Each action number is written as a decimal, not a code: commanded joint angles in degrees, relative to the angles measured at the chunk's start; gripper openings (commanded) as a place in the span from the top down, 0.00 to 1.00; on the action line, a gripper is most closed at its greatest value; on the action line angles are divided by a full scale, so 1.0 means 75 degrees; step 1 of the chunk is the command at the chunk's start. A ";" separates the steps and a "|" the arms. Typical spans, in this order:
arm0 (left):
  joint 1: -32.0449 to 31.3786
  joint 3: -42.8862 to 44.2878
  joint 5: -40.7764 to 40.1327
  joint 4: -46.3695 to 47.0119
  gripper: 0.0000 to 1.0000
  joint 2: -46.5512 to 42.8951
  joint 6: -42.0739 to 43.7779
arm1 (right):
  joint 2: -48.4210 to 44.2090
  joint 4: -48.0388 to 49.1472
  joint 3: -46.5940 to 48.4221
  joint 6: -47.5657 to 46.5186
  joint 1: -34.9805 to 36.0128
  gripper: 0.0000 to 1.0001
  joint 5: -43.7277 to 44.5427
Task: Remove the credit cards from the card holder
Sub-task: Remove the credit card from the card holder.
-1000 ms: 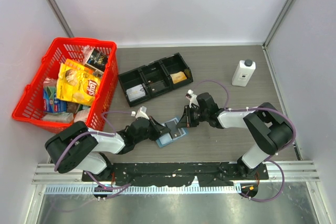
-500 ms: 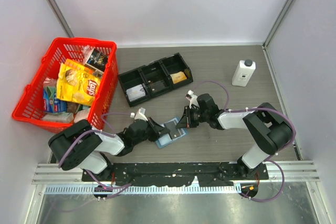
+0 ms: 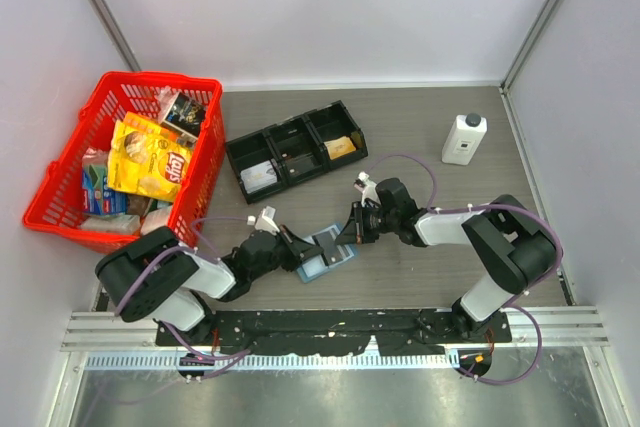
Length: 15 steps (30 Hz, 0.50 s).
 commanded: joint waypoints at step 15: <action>0.0066 -0.0391 -0.0494 -0.0831 0.91 -0.1130 -0.0322 | 0.0304 -0.0689 -0.0111 -0.0342 -0.0051 0.99 0.0529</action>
